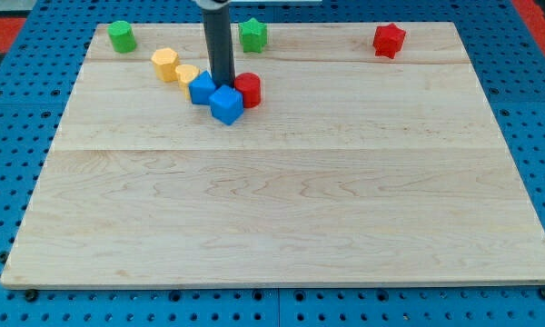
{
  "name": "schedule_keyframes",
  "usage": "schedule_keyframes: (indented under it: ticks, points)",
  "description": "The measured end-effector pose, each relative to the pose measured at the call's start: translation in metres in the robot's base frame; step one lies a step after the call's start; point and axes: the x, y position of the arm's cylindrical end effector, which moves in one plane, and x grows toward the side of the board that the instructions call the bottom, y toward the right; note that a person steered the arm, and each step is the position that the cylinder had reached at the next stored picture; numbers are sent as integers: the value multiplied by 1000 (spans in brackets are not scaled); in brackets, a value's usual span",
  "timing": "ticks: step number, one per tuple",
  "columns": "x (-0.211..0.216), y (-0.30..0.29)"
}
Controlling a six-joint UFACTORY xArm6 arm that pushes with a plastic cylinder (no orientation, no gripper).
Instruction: Push the red circle towards up
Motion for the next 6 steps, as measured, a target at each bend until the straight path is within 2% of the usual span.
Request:
schedule_keyframes:
  ticks: [1, 2, 3, 4, 6]
  points:
    - [7, 5]
    - [42, 5]
    - [67, 38]
    - [52, 80]
    - [25, 36]
